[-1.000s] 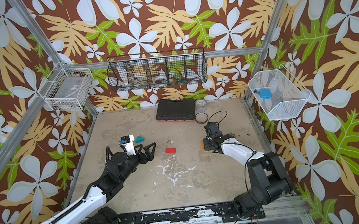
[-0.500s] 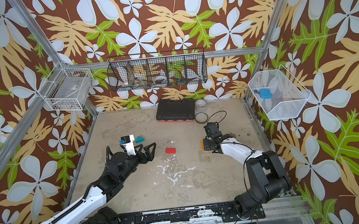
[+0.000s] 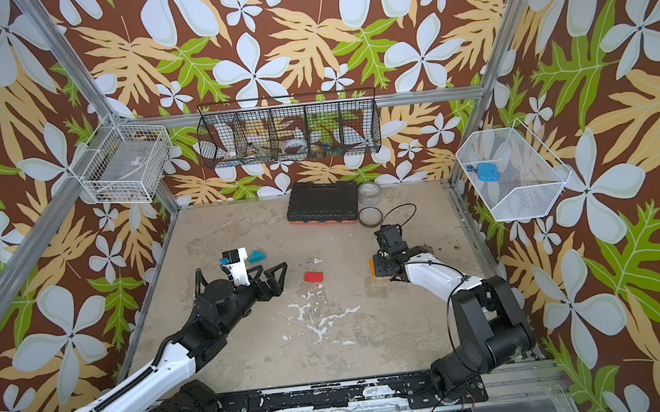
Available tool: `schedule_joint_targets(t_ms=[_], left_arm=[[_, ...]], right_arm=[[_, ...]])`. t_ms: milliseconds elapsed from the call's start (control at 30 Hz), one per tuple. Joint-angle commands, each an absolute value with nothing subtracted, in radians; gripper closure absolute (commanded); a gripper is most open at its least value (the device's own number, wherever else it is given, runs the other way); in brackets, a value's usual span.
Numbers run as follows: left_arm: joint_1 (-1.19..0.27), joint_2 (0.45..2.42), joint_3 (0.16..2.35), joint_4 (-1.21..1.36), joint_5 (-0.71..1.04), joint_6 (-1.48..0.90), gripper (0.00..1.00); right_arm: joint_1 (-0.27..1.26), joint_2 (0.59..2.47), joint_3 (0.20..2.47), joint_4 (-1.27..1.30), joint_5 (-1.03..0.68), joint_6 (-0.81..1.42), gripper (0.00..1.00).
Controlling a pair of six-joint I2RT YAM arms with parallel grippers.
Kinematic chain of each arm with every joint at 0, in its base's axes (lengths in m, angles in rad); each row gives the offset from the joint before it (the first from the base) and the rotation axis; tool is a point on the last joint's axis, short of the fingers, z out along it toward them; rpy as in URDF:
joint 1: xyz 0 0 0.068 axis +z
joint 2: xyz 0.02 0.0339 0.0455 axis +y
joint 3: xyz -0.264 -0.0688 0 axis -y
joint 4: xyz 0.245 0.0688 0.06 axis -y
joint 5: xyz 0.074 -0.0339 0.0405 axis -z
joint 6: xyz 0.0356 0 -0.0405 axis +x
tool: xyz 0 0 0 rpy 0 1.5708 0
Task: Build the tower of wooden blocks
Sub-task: 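Lower the yellow cube onto the magenta and orange blocks with the right gripper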
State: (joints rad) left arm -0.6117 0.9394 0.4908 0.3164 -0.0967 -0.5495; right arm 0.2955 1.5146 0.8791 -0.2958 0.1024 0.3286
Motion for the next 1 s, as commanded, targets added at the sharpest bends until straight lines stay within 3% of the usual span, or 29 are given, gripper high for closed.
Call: schedule_joint_targets(t_ms=[0,967], left_arm=[[-0.611,0.943,0.500,0.341,-0.094,-0.553,0.00],[-0.611,0.943,0.499,0.339,-0.089,-0.555,0.00]], right_arm=[[0.296,1.508,0.882,-0.300,0.091,0.321,0.90],[0.296,1.525,0.888,-0.312,0.074,0.319,0.83]])
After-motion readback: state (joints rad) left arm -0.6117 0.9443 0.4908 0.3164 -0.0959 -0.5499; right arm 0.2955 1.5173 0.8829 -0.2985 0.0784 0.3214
